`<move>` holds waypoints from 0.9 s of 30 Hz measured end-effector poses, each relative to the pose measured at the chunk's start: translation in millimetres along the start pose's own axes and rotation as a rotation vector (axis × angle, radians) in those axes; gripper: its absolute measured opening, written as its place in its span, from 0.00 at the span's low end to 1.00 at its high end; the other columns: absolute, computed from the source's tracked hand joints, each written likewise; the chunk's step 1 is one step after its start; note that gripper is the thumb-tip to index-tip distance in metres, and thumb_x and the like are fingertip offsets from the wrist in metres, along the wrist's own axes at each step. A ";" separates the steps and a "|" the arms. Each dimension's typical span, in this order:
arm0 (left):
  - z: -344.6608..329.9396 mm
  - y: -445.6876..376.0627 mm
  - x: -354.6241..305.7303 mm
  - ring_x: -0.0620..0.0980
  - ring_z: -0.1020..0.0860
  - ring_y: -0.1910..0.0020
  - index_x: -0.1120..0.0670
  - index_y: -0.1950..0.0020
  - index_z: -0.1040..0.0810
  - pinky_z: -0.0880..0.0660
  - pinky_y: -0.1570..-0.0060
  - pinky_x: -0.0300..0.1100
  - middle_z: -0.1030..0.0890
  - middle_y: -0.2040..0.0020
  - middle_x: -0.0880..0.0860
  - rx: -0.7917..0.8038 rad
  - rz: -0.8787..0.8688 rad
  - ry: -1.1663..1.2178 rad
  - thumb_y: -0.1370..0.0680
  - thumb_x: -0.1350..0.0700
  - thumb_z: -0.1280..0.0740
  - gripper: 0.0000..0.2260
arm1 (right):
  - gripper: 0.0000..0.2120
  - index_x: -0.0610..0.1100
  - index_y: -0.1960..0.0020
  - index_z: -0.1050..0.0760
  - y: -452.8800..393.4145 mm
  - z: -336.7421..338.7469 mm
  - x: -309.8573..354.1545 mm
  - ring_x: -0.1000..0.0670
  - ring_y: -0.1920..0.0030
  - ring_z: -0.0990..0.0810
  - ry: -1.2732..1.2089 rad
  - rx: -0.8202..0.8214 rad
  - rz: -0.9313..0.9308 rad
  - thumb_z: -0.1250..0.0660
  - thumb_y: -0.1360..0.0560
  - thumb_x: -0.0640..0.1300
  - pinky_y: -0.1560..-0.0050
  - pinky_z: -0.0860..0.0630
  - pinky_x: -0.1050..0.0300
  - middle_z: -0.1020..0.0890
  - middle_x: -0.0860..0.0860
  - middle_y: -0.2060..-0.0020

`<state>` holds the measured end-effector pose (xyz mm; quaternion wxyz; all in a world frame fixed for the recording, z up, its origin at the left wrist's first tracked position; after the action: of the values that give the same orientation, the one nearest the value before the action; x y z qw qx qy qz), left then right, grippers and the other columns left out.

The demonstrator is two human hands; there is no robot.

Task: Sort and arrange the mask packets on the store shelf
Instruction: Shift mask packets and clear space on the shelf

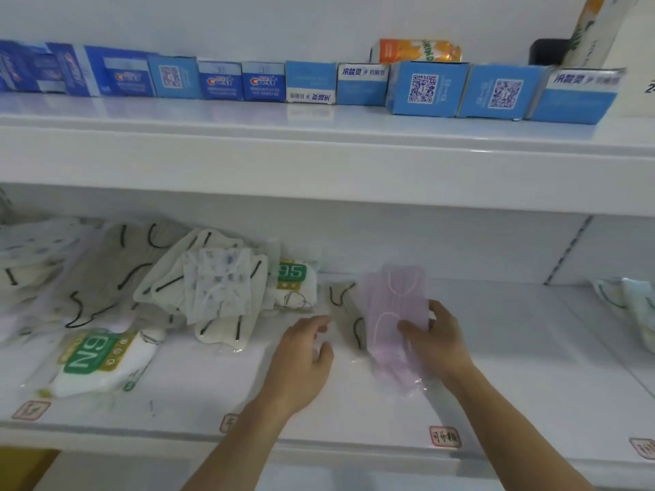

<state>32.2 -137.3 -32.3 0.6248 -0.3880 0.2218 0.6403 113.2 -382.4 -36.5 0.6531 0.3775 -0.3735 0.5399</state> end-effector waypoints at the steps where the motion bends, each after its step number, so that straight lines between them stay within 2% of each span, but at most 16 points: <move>1: -7.9 -5.9 -9.3 0.46 0.27 0.35 0.49 0.27 0.29 0.26 0.37 0.47 0.23 0.35 0.47 0.064 -0.064 -0.075 0.19 0.57 0.37 0.19 | 0.23 0.49 0.35 0.26 -2.4 3.3 -3.6 0.44 0.54 0.15 0.017 0.005 -0.006 0.25 0.28 0.44 0.49 0.17 0.43 0.14 0.47 0.49; 3: -25.3 -17.5 -22.7 0.51 0.29 0.34 0.46 0.28 0.31 0.29 0.37 0.52 0.24 0.35 0.48 0.194 -0.135 -0.215 0.18 0.55 0.40 0.18 | 0.22 0.50 0.36 0.26 -5.4 7.3 -9.7 0.45 0.54 0.15 0.031 0.006 0.003 0.25 0.28 0.44 0.48 0.17 0.43 0.14 0.47 0.49; 5: -38.0 -24.6 -25.4 0.52 0.29 0.35 0.44 0.30 0.31 0.32 0.38 0.52 0.24 0.37 0.47 0.242 -0.153 -0.345 0.17 0.53 0.43 0.16 | 0.22 0.50 0.35 0.26 -4.9 10.1 -11.3 0.45 0.54 0.15 0.033 0.014 0.017 0.26 0.28 0.44 0.48 0.17 0.44 0.15 0.48 0.49; 8: -32.2 -31.2 -13.6 0.55 0.25 0.39 0.49 0.34 0.26 0.30 0.43 0.52 0.21 0.39 0.49 0.088 -0.077 -0.547 0.19 0.47 0.45 0.17 | 0.24 0.49 0.33 0.28 -3.7 11.8 -11.6 0.45 0.53 0.15 0.027 0.029 0.021 0.26 0.27 0.43 0.48 0.17 0.46 0.15 0.47 0.48; 11: -15.9 -25.6 -2.8 0.59 0.20 0.51 0.54 0.47 0.21 0.26 0.56 0.50 0.18 0.52 0.53 -0.042 -0.060 -0.697 0.26 0.42 0.48 0.23 | 0.26 0.49 0.31 0.29 -6.4 2.4 -7.4 0.44 0.52 0.15 0.037 0.069 0.042 0.25 0.27 0.43 0.48 0.18 0.46 0.15 0.46 0.47; 14: 1.9 -19.0 12.2 0.57 0.22 0.46 0.51 0.45 0.21 0.25 0.54 0.50 0.20 0.47 0.52 -0.004 0.035 -0.811 0.27 0.36 0.51 0.28 | 0.28 0.49 0.30 0.30 -12.1 -14.9 4.6 0.43 0.50 0.16 0.052 0.088 0.063 0.25 0.27 0.44 0.48 0.20 0.50 0.16 0.45 0.43; 16: 13.9 -18.8 21.1 0.57 0.25 0.41 0.50 0.39 0.22 0.23 0.49 0.51 0.24 0.41 0.54 0.031 0.083 -0.805 0.25 0.36 0.45 0.25 | 0.32 0.49 0.26 0.34 -14.1 -25.4 14.1 0.41 0.44 0.18 0.117 0.066 0.063 0.25 0.26 0.45 0.48 0.24 0.53 0.18 0.44 0.39; 19: 26.5 -18.7 26.1 0.55 0.25 0.41 0.51 0.34 0.25 0.23 0.46 0.49 0.25 0.38 0.53 0.022 0.020 -0.684 0.23 0.42 0.36 0.21 | 0.40 0.48 0.20 0.45 -9.1 -28.3 29.8 0.39 0.29 0.31 0.413 -0.093 0.104 0.27 0.25 0.49 0.34 0.31 0.44 0.30 0.44 0.27; 20: 33.0 -18.1 26.7 0.54 0.24 0.43 0.50 0.34 0.24 0.23 0.48 0.47 0.24 0.40 0.52 -0.003 -0.014 -0.631 0.23 0.44 0.35 0.20 | 0.40 0.49 0.20 0.46 -3.2 -29.8 38.2 0.39 0.27 0.35 0.518 -0.162 0.160 0.28 0.24 0.50 0.32 0.34 0.42 0.34 0.44 0.26; 22: 47.6 -18.5 27.0 0.54 0.22 0.48 0.51 0.38 0.22 0.23 0.53 0.46 0.23 0.43 0.51 -0.063 -0.108 -0.556 0.23 0.49 0.34 0.15 | 0.31 0.51 0.23 0.38 8.0 -42.3 58.0 0.41 0.29 0.35 0.593 -0.221 0.325 0.30 0.23 0.51 0.34 0.34 0.44 0.33 0.47 0.27; 24: 64.4 -21.1 32.2 0.55 0.22 0.48 0.53 0.41 0.21 0.23 0.55 0.47 0.22 0.45 0.52 -0.097 -0.192 -0.603 0.25 0.54 0.33 0.13 | 0.22 0.53 0.28 0.31 14.0 -72.2 78.6 0.44 0.32 0.31 0.561 -0.105 0.436 0.33 0.21 0.52 0.36 0.32 0.47 0.26 0.49 0.32; 25: 73.7 -23.4 39.0 0.56 0.22 0.45 0.53 0.41 0.21 0.23 0.54 0.49 0.22 0.43 0.52 -0.102 -0.196 -0.641 0.27 0.55 0.33 0.14 | 0.22 0.53 0.29 0.31 15.8 -91.7 86.2 0.44 0.33 0.30 0.534 -0.005 0.433 0.34 0.21 0.53 0.36 0.31 0.47 0.24 0.50 0.33; 27: 90.8 -28.3 58.2 0.61 0.25 0.37 0.52 0.38 0.22 0.24 0.48 0.58 0.22 0.37 0.54 -0.091 -0.162 -0.739 0.30 0.54 0.31 0.20 | 0.28 0.55 0.25 0.36 16.3 -132.8 97.6 0.42 0.32 0.31 0.560 0.172 0.405 0.35 0.22 0.58 0.35 0.31 0.45 0.23 0.49 0.34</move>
<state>44.5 -27.5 -17.2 0.6935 -0.1743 -0.0786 0.6946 121.2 -219.9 -5.5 0.5756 0.1866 -0.2003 0.7706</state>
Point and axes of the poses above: each hand's wrist, its own y-axis away from the middle knuckle, its own z-axis out of the back of the hand, x = y × z, the point moved 6 cm from there along -y, towards the middle knuckle
